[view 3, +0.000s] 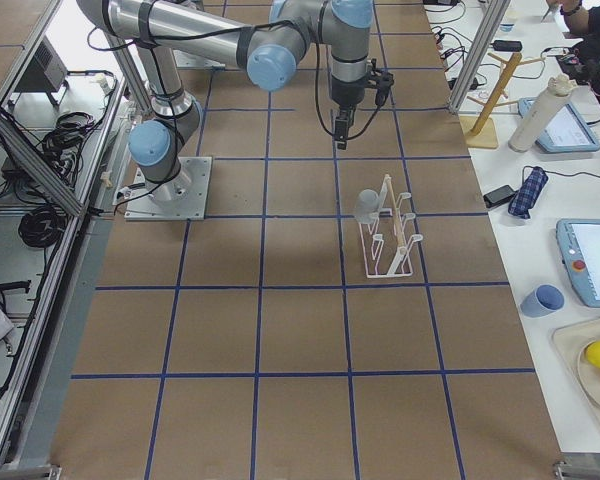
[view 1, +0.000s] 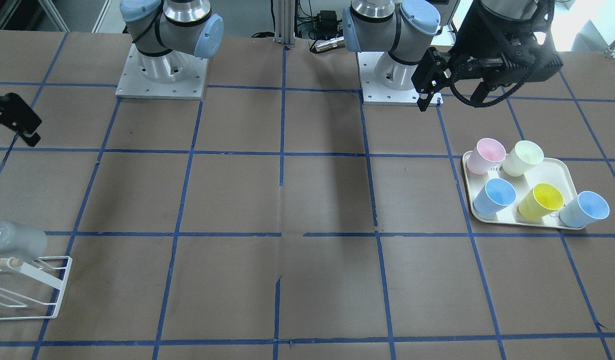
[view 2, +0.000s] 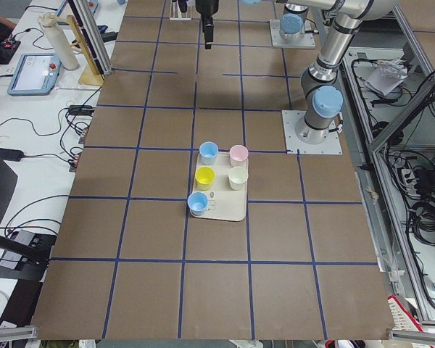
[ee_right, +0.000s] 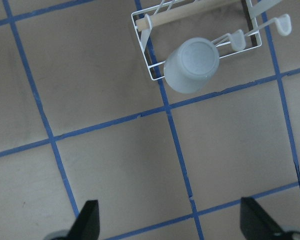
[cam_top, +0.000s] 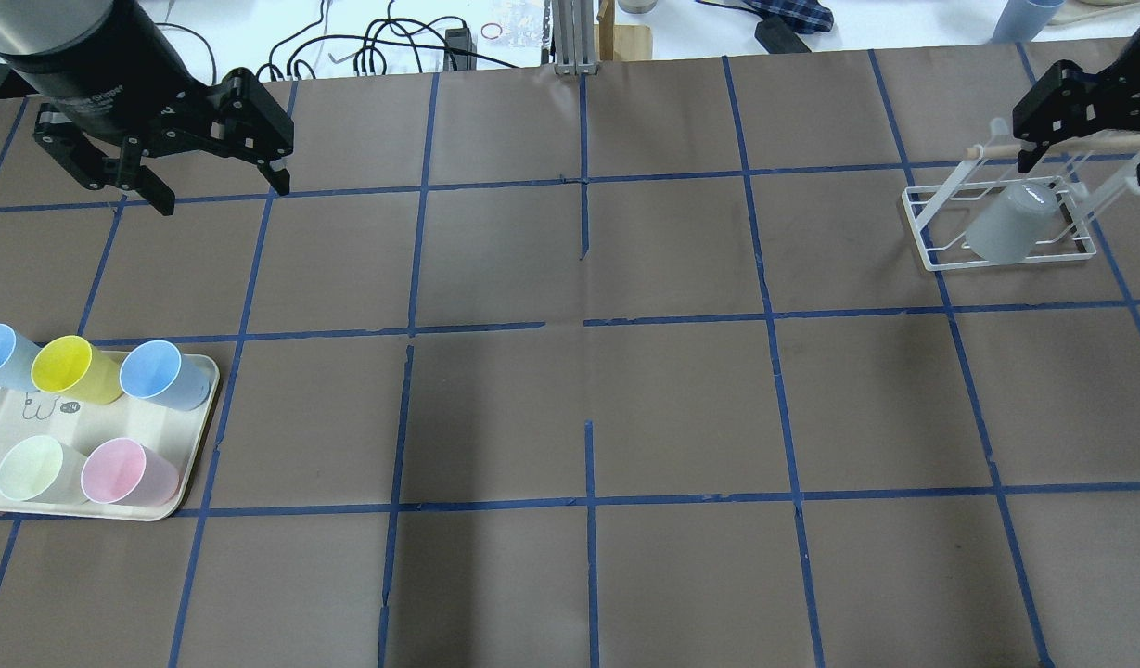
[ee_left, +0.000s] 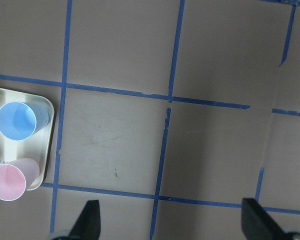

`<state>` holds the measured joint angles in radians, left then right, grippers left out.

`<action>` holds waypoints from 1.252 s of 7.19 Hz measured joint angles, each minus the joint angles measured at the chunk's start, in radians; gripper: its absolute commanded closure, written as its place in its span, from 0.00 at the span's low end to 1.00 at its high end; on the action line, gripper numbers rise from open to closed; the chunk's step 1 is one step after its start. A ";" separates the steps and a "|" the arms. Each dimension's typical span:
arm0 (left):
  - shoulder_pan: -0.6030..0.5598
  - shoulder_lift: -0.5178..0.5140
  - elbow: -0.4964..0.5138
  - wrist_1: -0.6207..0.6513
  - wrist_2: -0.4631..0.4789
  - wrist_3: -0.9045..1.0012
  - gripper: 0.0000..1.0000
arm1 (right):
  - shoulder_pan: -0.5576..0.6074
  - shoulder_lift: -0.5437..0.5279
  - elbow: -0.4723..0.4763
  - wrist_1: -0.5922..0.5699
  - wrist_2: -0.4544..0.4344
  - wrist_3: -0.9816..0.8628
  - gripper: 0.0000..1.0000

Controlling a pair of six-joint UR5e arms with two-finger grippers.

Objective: Transfer IKEA cup to right arm and place on rack

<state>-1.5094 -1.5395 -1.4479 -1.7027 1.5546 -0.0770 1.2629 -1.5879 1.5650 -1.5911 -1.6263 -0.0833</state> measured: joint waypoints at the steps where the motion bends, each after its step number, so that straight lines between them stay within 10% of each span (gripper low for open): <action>1: 0.000 0.000 0.000 0.000 0.000 -0.001 0.00 | 0.068 -0.010 -0.006 0.028 0.002 0.000 0.00; 5: 0.000 -0.001 0.000 0.000 -0.001 -0.003 0.00 | 0.364 0.075 -0.098 0.050 0.004 0.060 0.00; 9: 0.000 0.000 0.001 0.000 -0.001 -0.003 0.00 | 0.410 0.103 -0.208 0.203 0.043 0.084 0.00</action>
<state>-1.5094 -1.5394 -1.4472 -1.7027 1.5538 -0.0798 1.6732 -1.4851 1.3574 -1.3881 -1.5833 0.0008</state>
